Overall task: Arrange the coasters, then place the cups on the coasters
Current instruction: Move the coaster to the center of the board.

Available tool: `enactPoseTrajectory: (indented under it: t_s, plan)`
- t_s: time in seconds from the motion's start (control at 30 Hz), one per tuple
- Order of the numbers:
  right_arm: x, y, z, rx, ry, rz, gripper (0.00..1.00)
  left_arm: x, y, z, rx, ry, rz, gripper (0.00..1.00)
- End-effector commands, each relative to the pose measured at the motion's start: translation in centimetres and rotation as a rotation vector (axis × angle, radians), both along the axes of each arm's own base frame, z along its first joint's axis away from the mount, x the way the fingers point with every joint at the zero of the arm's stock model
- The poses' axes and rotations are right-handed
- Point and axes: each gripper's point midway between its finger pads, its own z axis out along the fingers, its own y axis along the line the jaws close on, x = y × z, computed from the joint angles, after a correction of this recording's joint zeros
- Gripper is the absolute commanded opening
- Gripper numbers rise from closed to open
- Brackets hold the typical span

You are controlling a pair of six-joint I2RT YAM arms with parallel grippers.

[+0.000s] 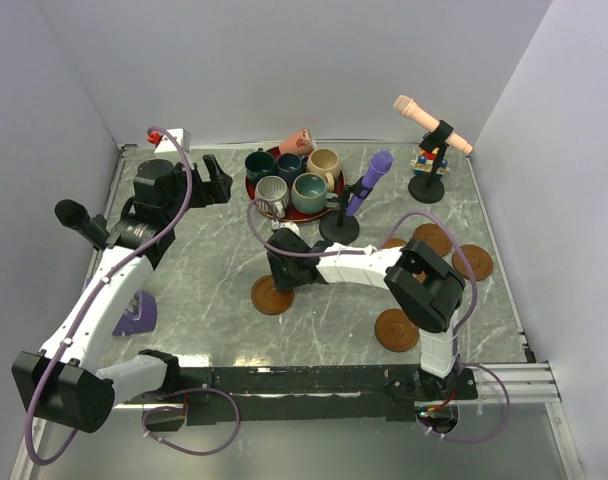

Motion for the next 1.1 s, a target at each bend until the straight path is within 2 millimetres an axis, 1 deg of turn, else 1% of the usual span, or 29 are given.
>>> enactPoseTrajectory:
  t_s: [0.0, 0.23, 0.43, 0.5, 0.6, 0.73, 0.8, 0.87, 1.07]
  plan:
    - [2.9, 0.4, 0.0, -0.031, -0.102, -0.086, 0.48, 0.2, -0.4, 1.2, -0.022, -0.040, -0.011, 0.97]
    - [4.6, 0.7, -0.2, -0.053, -0.150, -0.112, 0.47, 0.3, -0.2, 1.1, -0.013, -0.037, -0.003, 0.97]
    - [7.1, 0.5, 0.5, -0.047, -0.185, -0.151, 0.47, 0.2, -0.2, 1.4, -0.016, -0.048, -0.005, 0.97]
    - [7.6, 0.5, 0.6, -0.051, -0.194, -0.155, 0.47, 0.2, -0.2, 1.2, -0.015, -0.042, -0.005, 0.97]
    - [8.2, 0.8, 0.8, -0.049, -0.199, -0.153, 0.47, 0.2, -0.1, 1.3, -0.015, -0.045, -0.002, 0.97]
    - [8.2, 0.8, 1.0, -0.047, -0.197, -0.151, 0.47, 0.2, -0.2, 1.2, -0.012, -0.044, -0.006, 0.97]
    - [8.1, 1.0, 1.8, -0.019, -0.212, -0.138, 0.48, 0.1, -0.1, 1.3, -0.013, -0.047, -0.004, 0.96]
    - [8.2, 1.3, 3.0, 0.012, -0.231, -0.124, 0.49, 0.2, -0.2, 1.3, -0.015, -0.048, -0.005, 0.97]
    - [8.0, 3.0, 6.4, 0.098, -0.245, -0.041, 0.54, 0.2, -0.3, 1.3, -0.008, -0.050, -0.015, 0.97]
